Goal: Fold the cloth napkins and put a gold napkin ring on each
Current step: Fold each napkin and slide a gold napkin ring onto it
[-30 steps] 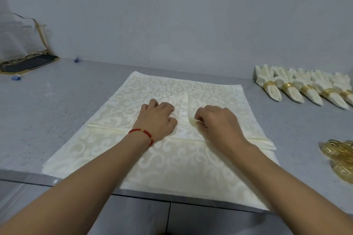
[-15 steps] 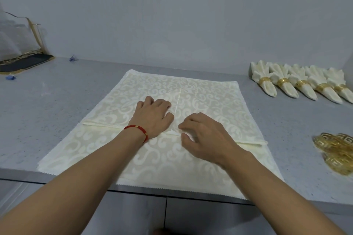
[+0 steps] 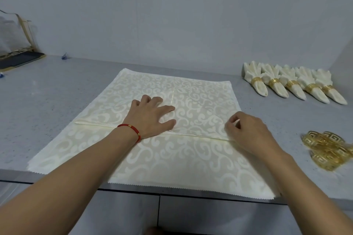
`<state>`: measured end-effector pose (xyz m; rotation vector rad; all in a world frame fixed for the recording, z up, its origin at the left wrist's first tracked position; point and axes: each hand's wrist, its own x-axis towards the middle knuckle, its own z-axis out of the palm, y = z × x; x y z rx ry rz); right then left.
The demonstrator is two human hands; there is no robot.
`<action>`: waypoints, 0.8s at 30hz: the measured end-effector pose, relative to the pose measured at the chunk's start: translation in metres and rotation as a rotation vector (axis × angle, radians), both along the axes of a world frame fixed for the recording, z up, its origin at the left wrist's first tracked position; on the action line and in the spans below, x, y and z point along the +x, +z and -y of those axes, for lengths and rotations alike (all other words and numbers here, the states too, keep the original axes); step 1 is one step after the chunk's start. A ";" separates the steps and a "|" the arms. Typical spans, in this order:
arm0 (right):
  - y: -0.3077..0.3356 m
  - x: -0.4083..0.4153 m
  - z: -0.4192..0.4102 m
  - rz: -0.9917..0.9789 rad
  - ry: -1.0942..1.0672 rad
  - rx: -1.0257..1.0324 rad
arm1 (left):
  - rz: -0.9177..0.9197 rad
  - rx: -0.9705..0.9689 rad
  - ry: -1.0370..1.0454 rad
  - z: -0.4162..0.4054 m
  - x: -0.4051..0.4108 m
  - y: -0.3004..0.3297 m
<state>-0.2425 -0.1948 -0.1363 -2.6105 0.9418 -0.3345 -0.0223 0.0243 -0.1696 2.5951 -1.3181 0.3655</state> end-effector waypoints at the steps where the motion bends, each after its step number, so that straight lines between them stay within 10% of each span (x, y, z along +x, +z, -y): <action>1: 0.003 -0.004 0.005 0.028 -0.007 0.075 | 0.014 -0.004 -0.009 0.000 0.000 0.001; 24: 0.028 -0.019 0.040 0.661 0.284 1.251 | -0.064 -0.044 -0.257 0.002 0.001 -0.001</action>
